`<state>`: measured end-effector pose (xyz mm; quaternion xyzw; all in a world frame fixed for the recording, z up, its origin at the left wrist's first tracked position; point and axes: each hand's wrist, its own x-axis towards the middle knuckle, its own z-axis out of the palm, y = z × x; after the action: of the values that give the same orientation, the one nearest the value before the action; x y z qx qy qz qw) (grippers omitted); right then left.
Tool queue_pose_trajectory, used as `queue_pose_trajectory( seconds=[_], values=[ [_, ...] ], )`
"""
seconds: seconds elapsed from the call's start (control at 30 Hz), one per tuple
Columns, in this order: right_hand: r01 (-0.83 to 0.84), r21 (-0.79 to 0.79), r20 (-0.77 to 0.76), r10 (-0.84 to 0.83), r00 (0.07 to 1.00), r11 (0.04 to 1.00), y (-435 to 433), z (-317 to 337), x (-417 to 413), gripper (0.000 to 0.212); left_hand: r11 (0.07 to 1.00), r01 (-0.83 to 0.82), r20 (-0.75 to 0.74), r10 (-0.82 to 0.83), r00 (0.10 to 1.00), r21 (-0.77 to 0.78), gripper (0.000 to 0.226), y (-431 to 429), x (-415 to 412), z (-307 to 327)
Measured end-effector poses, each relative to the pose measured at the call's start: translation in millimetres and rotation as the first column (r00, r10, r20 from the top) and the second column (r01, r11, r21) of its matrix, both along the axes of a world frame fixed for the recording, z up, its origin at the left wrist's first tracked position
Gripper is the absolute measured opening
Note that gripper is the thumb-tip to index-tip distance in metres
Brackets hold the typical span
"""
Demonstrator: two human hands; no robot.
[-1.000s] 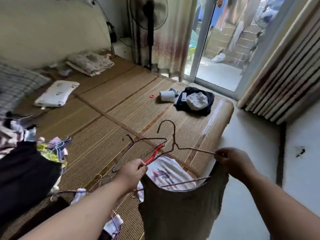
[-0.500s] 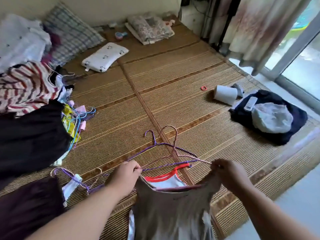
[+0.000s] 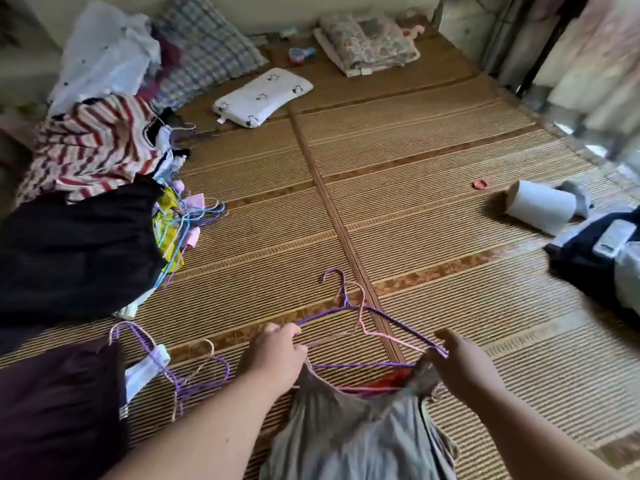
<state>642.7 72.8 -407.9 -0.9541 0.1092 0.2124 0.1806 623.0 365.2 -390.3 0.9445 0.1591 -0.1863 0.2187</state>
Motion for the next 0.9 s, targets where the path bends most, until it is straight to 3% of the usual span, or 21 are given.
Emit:
queue_pose_trajectory(
  seconds=[0.13,0.33,0.57,0.7,0.9],
  values=[
    [-0.090,-0.025,-0.020,0.089,0.996,0.996,22,17,-26,0.047,0.999,0.046,-0.047,-0.047,0.998,-0.014,0.044,5,-33,8],
    [-0.310,0.105,-0.002,0.312,0.950,0.945,105,59,-89,0.054,0.992,0.099,-0.050,-0.103,0.993,-0.074,0.052,33,-88,47],
    [-0.494,0.194,0.089,0.487,0.869,0.847,261,93,-158,0.050,0.949,0.315,-0.024,-0.314,0.949,0.014,0.054,148,-157,70],
    [-0.502,0.181,0.089,0.494,0.865,0.846,351,81,-196,0.050,0.937,0.349,-0.038,-0.348,0.937,0.024,0.052,237,-189,64],
    [-0.350,0.200,-0.048,0.366,0.929,0.915,437,37,-243,0.053,0.904,0.423,-0.125,-0.413,0.902,0.069,0.052,348,-212,47]
  ],
)
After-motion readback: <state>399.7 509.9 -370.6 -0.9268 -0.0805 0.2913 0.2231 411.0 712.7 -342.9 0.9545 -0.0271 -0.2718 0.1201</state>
